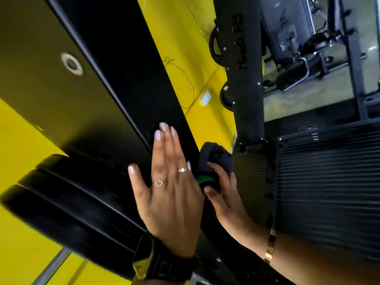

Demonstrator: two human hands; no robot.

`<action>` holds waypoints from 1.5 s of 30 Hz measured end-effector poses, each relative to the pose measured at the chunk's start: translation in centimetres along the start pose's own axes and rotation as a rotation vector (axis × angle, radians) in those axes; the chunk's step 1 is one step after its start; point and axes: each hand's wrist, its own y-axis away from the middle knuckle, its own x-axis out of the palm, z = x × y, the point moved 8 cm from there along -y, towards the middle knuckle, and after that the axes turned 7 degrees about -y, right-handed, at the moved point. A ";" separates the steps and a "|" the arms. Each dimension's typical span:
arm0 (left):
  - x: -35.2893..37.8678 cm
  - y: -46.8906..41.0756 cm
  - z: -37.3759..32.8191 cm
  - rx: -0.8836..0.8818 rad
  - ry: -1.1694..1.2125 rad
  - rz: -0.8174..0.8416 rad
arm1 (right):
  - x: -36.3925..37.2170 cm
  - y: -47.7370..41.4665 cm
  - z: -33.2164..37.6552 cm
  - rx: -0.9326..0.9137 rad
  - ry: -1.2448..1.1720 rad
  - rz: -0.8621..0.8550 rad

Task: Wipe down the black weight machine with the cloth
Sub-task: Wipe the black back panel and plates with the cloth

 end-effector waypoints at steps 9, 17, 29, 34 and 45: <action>-2.2 -7.2 7.3 -0.201 0.192 -0.173 | 1.9 -4.8 10.4 -0.424 0.204 -0.016; -1.3 -13.2 15.1 -0.356 0.470 -0.349 | 4.6 -7.3 19.7 -0.812 0.353 -0.118; -0.7 -20.1 18.5 -0.229 0.916 -0.473 | 8.0 -11.5 29.2 -1.029 0.384 -0.097; -0.9 -23.7 21.9 -0.320 0.970 -0.537 | 9.0 -13.1 34.0 -1.168 0.358 -0.041; 1.7 -24.8 22.2 -0.462 1.142 -0.517 | 12.7 -15.5 47.7 -1.308 0.700 -0.135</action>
